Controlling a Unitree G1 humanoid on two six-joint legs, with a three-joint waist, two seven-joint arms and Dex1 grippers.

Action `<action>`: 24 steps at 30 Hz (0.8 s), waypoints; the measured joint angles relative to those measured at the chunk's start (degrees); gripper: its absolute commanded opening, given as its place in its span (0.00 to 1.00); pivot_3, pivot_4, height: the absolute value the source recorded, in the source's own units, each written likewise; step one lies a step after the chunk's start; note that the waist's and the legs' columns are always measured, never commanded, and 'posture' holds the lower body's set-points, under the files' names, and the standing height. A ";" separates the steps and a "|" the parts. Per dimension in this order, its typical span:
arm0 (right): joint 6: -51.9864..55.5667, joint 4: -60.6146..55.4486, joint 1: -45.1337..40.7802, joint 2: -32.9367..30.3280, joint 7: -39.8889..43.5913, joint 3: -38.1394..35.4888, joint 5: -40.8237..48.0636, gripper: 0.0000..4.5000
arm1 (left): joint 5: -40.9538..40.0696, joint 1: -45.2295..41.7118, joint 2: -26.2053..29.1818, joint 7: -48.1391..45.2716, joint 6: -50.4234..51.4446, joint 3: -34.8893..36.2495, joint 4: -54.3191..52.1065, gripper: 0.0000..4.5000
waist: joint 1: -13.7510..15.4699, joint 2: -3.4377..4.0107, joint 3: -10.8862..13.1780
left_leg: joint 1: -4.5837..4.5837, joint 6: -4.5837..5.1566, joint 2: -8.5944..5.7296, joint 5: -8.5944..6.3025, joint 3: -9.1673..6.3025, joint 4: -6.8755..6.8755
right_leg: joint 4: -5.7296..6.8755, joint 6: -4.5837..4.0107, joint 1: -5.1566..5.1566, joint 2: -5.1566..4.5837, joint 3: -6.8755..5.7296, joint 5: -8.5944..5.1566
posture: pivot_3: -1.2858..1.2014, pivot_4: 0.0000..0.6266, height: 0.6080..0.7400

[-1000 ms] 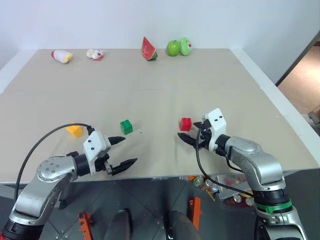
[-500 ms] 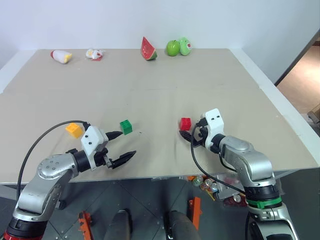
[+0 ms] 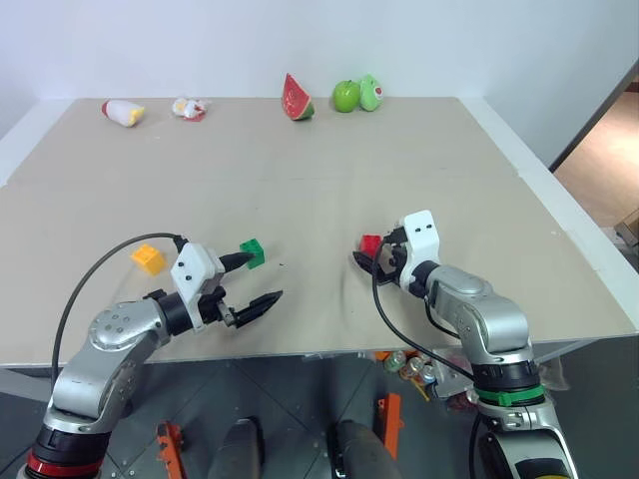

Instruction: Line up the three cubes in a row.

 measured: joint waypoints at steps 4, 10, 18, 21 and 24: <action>0.00 1.21 -0.20 0.05 -0.09 0.00 -0.48 0.80 | 0.46 -0.06 -1.03 0.80 -0.05 -1.03 0.03 1.00 | -0.01 0.00 0.00 | 0.01 0.01 0.00 0.01 0.00 0.01 | 0.01 0.01 0.00 0.03 0.04 0.02 | 0.52 0.24 1.00; 0.18 2.16 -0.44 0.32 -0.48 0.12 -1.47 0.34 | 1.04 -1.08 -2.56 1.83 -1.30 -1.39 0.76 1.00 | -0.01 0.00 0.00 | 0.01 0.02 0.00 0.01 0.00 0.02 | 0.02 0.05 0.00 0.06 0.10 0.04 | 0.52 0.24 1.00; -0.37 3.47 -1.49 0.57 0.03 0.72 -2.23 0.27 | 1.15 -1.68 -4.78 3.84 -2.29 -1.37 1.97 1.00 | -0.07 -0.01 -0.01 | 0.03 0.04 0.01 0.03 0.01 0.05 | 0.02 0.07 0.00 0.11 0.19 0.11 | 0.52 0.24 1.00; -3.07 3.47 -1.45 -3.17 6.58 2.59 -1.66 0.27 | -0.76 -1.67 -4.44 2.84 -1.69 -0.83 1.96 1.00 | -0.10 0.00 -0.01 | 0.03 0.05 0.00 0.03 0.03 0.05 | 0.02 0.08 0.00 0.10 0.20 0.11 | 0.52 0.24 1.00; -9.16 2.60 -0.04 -12.26 21.96 4.38 1.22 0.27 | -2.46 -1.35 -0.92 -1.01 -0.94 -0.81 1.95 1.00 | 0.03 0.00 -0.01 | 0.02 0.05 -0.01 0.03 0.03 0.05 | 0.00 0.13 0.04 0.09 0.20 0.03 | 0.52 0.24 1.00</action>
